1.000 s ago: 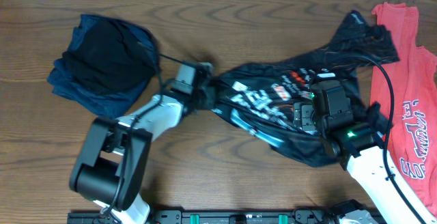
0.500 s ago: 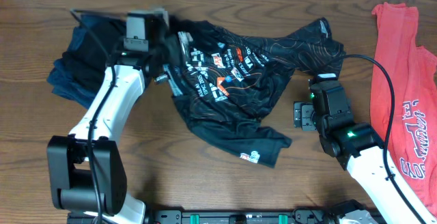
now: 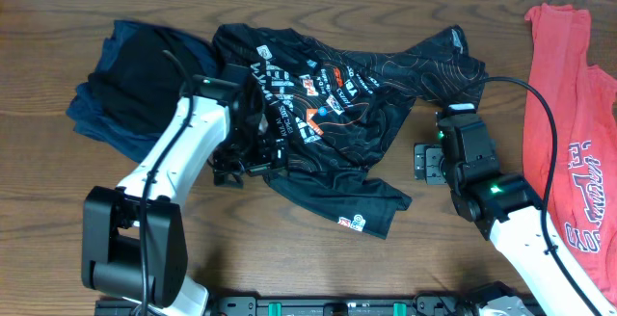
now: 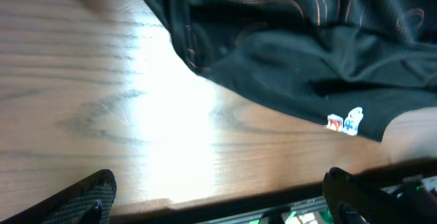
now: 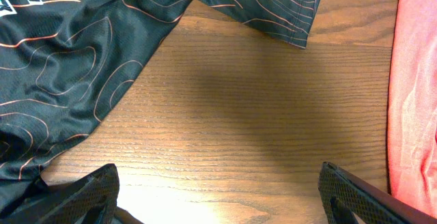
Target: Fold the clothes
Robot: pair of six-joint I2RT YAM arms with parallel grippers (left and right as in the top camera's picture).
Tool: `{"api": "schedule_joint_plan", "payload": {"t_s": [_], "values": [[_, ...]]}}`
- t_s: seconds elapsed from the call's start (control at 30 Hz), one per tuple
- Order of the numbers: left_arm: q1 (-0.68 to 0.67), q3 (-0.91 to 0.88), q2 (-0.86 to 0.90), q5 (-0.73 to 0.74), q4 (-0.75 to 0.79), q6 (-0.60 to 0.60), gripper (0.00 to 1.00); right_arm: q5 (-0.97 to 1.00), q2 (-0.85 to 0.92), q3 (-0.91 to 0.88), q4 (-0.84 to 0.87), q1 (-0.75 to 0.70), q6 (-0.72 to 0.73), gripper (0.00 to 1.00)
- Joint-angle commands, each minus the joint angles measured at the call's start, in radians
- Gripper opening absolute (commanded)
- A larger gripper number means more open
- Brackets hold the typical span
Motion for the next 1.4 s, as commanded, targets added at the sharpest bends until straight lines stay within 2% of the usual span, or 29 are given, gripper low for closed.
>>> {"api": "schedule_joint_plan", "payload": {"t_s": [0.0, 0.17, 0.27, 0.5, 0.7, 0.97, 1.0, 1.07, 1.17, 1.2, 1.37], "values": [[-0.034, -0.021, 0.003, 0.014, 0.025, -0.029, 0.98, 0.012, -0.012, 0.001, -0.001, -0.006, 0.018, 0.91], [-0.092, -0.113, 0.003, 0.014, 0.15, -0.113, 0.98, 0.012, -0.012, 0.001, -0.006, -0.006, 0.018, 0.91], [-0.121, -0.172, 0.003, 0.013, 0.236, -0.156, 0.85, 0.012, -0.012, 0.001, -0.014, -0.006, 0.018, 0.91], [-0.138, -0.26, 0.003, -0.032, 0.396, -0.252, 0.72, 0.012, -0.012, 0.001, -0.016, -0.006, 0.018, 0.91], [-0.138, -0.336, 0.003, -0.032, 0.472, -0.324, 0.7, 0.012, -0.012, 0.001, -0.016, -0.006, 0.018, 0.91], [-0.168, -0.383, 0.003, -0.031, 0.595, -0.338, 0.69, 0.012, -0.012, 0.001, -0.016, -0.006, 0.018, 0.91], [-0.174, -0.383, 0.003, -0.029, 0.595, -0.338, 0.63, 0.012, -0.012, 0.001, -0.016, -0.006, 0.018, 0.91], [-0.187, -0.383, 0.003, -0.021, 0.588, -0.337, 0.44, 0.012, -0.012, 0.001, -0.016, -0.006, 0.018, 0.91], [-0.194, -0.383, 0.003, -0.02, 0.572, -0.336, 0.12, 0.012, -0.012, 0.001, -0.015, -0.006, 0.018, 0.91], [-0.193, -0.383, 0.002, -0.021, 0.561, -0.336, 0.06, 0.012, -0.012, 0.001, -0.015, -0.006, 0.018, 0.91], [-0.133, -0.373, -0.069, -0.07, 0.413, -0.237, 0.06, 0.012, -0.012, 0.001, -0.019, -0.006, 0.018, 0.9]]}}
